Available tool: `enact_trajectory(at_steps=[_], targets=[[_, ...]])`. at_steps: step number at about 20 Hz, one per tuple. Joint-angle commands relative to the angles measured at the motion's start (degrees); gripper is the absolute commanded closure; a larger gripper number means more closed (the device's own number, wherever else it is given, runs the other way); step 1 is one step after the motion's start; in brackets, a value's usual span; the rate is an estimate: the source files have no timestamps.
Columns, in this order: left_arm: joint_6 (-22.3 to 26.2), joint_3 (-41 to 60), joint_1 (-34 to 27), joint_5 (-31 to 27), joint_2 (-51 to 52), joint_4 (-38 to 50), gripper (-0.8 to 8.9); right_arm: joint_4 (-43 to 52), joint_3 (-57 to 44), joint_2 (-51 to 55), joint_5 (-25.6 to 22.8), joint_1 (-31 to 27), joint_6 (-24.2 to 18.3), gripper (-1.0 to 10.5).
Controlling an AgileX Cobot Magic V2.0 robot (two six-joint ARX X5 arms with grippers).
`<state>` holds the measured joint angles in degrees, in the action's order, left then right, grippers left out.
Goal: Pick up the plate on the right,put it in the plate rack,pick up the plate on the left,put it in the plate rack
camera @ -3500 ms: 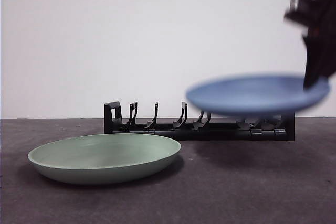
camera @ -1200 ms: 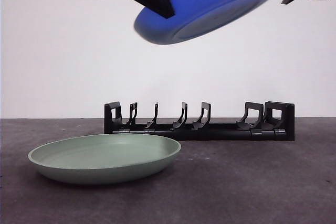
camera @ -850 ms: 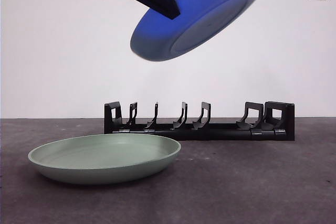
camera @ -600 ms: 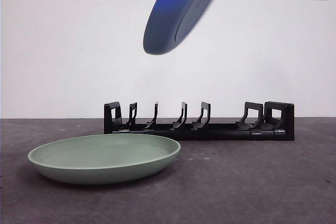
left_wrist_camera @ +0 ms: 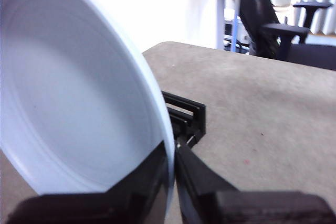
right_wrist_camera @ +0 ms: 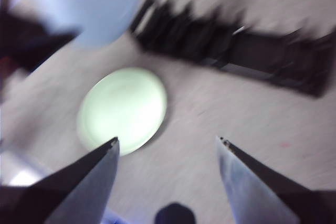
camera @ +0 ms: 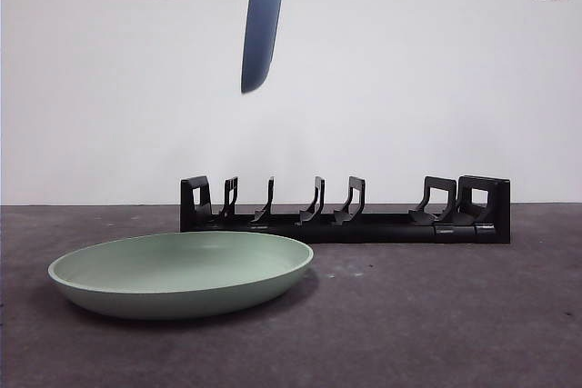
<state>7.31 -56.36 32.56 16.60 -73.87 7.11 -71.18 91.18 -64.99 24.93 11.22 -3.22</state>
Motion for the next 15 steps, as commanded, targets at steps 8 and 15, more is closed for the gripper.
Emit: enact_trajectory(at_steps=[8, 15], targets=[[-5.84, -1.31, -5.90, 2.69, -15.02, 10.34, 8.22, -4.28, -0.33, -0.11, 1.25, 0.07, -1.99, 6.3], [-5.81, -6.86, -7.19, 4.37, -23.34, 9.77, 8.22, -5.27, -0.39, -0.11, 1.22, 0.07, -2.01, 6.3]])
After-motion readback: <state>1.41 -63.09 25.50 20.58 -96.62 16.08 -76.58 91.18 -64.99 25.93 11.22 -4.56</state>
